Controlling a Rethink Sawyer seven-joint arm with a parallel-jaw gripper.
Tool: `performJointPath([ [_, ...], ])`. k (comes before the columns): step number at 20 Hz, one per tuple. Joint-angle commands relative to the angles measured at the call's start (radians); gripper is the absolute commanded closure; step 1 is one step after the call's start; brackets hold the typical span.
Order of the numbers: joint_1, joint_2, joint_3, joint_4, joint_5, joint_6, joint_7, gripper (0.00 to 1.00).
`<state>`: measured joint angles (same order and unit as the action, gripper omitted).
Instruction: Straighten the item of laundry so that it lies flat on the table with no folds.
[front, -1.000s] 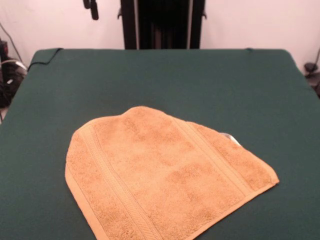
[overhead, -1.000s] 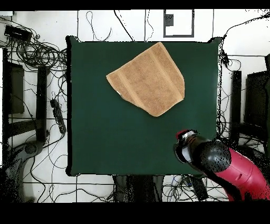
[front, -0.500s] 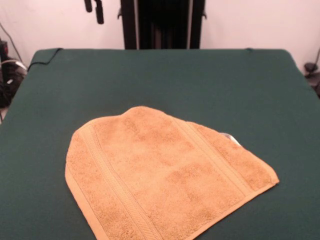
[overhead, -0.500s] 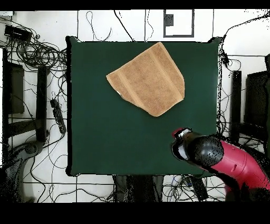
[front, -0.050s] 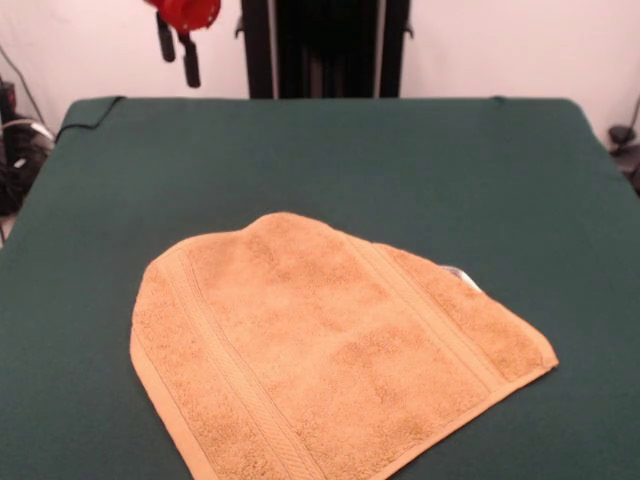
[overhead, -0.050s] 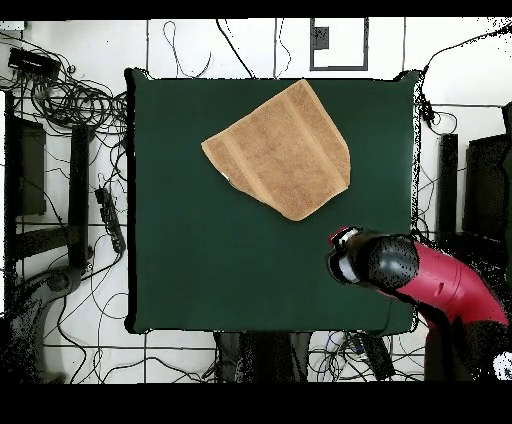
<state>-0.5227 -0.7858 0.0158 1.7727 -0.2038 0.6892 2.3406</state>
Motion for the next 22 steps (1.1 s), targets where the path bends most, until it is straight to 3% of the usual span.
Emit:
performJointPath([
  [1,0.075,0.166,0.1,-0.154,-0.012,0.13,-0.031,0.0],
  [11,0.133,0.367,0.064,-0.407,0.007,0.138,0.032,0.0],
  [18,0.145,0.432,0.06,-0.526,0.022,0.193,0.026,0.0],
  [22,0.143,0.451,0.064,-0.601,0.031,0.286,0.001,0.0],
])
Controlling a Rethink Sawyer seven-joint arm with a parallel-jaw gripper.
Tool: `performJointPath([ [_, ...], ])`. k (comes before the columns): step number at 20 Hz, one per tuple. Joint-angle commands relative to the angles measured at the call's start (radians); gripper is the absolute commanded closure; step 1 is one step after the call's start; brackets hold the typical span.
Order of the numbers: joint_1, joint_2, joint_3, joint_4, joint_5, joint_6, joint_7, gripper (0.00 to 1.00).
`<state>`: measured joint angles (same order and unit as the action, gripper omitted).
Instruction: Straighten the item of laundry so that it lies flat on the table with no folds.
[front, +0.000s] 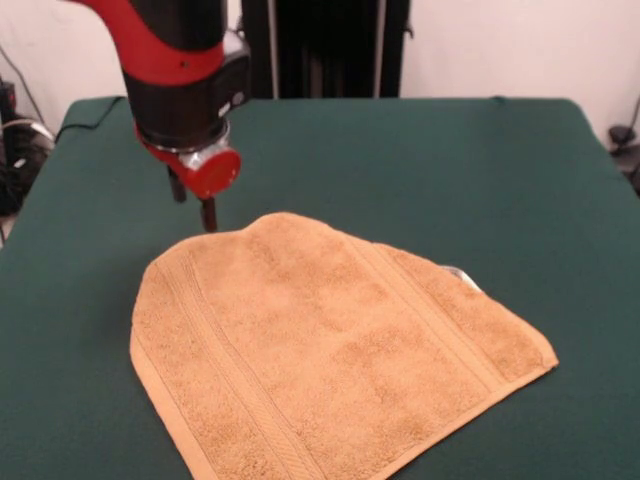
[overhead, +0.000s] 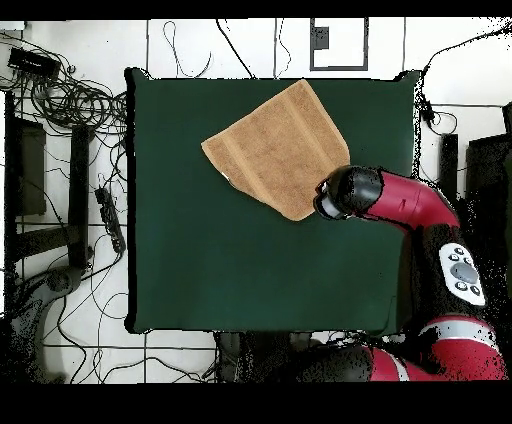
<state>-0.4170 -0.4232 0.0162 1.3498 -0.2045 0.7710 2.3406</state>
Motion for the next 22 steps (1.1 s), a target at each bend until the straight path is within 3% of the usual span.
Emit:
performJointPath([
  [1,0.035,0.089,0.067,-0.19,0.035,0.226,-0.007,0.0],
  [12,0.014,0.134,0.095,-0.331,0.027,0.388,-0.074,0.0],
  [22,0.037,0.183,0.079,-0.342,0.016,0.3,-0.011,0.0],
])
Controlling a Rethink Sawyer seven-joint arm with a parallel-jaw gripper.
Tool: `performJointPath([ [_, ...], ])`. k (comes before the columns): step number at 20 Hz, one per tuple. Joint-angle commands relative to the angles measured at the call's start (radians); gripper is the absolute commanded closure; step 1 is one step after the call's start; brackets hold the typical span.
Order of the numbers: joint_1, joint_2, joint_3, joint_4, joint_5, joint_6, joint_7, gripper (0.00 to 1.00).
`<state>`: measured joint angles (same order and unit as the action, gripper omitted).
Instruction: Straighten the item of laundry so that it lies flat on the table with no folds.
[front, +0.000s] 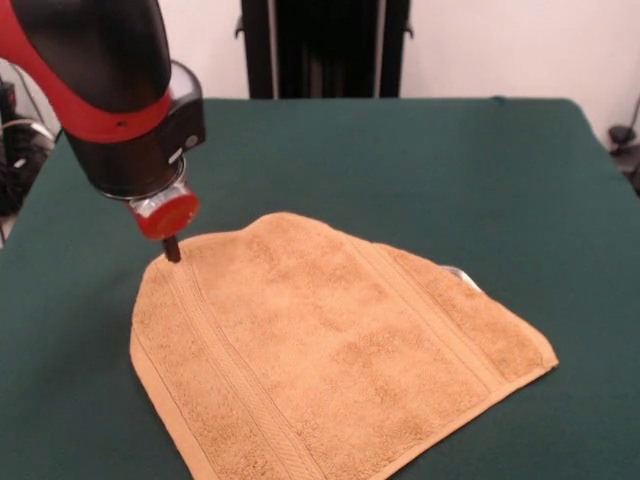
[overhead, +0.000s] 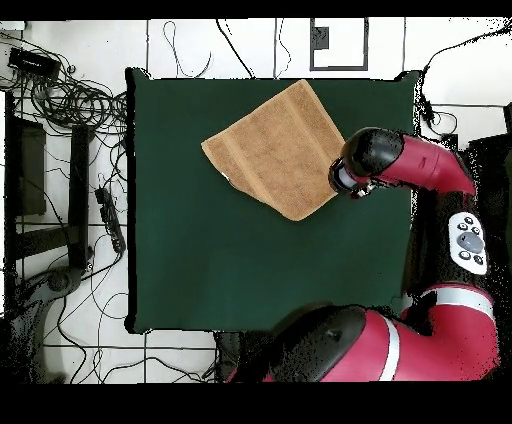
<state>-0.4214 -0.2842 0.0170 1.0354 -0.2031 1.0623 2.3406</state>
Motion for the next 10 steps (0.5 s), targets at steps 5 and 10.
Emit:
performJointPath([
  [5,0.057,0.064,0.071,-0.052,0.01,-0.004,0.009,0.0],
  [10,0.08,0.103,0.07,-0.07,0.03,-0.038,0.076,0.0],
])
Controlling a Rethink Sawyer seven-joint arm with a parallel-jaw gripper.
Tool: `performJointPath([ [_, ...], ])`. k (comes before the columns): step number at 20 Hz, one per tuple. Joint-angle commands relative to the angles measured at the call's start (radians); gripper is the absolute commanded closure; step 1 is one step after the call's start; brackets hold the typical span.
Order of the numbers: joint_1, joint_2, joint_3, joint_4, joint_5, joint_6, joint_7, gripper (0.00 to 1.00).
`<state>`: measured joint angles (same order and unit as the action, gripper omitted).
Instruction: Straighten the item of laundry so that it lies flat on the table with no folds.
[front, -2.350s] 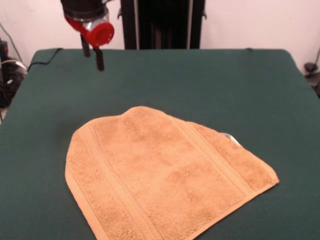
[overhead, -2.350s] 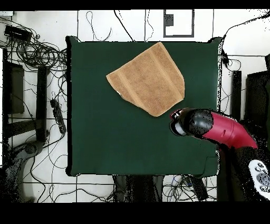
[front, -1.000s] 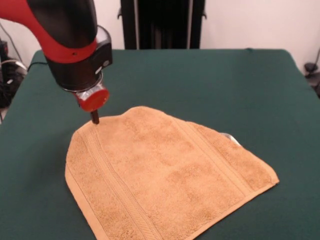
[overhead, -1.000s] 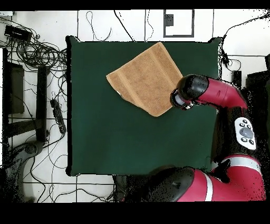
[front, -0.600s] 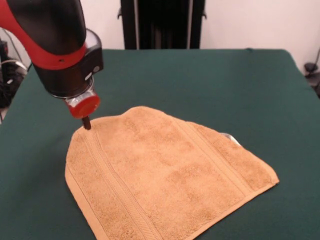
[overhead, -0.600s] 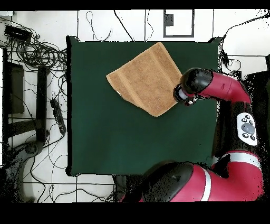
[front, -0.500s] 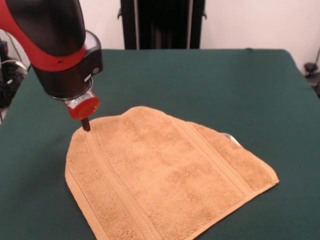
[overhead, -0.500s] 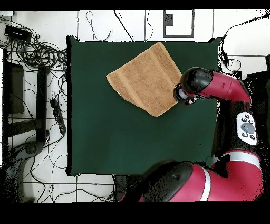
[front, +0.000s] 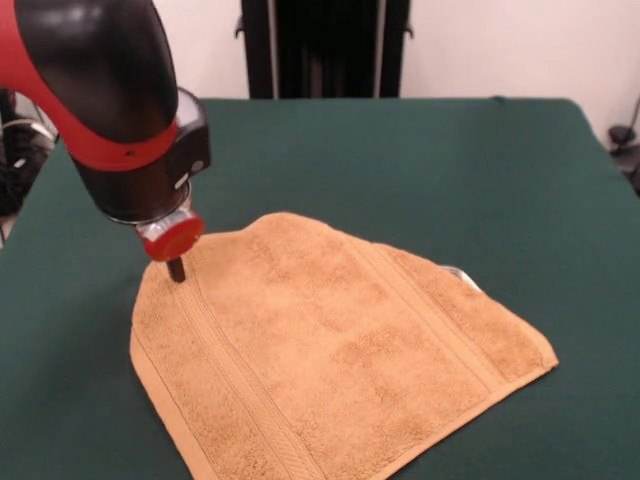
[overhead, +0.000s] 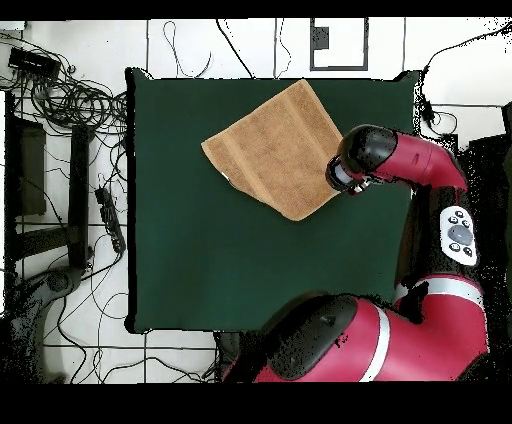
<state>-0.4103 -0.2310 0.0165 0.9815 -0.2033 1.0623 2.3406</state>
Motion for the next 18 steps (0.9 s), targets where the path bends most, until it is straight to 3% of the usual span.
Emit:
performJointPath([
  [1,0.071,0.056,0.07,-0.016,0.031,-0.049,0.084,0.0],
  [18,0.072,0.109,0.067,-0.03,0.009,-0.16,0.054,0.0],
])
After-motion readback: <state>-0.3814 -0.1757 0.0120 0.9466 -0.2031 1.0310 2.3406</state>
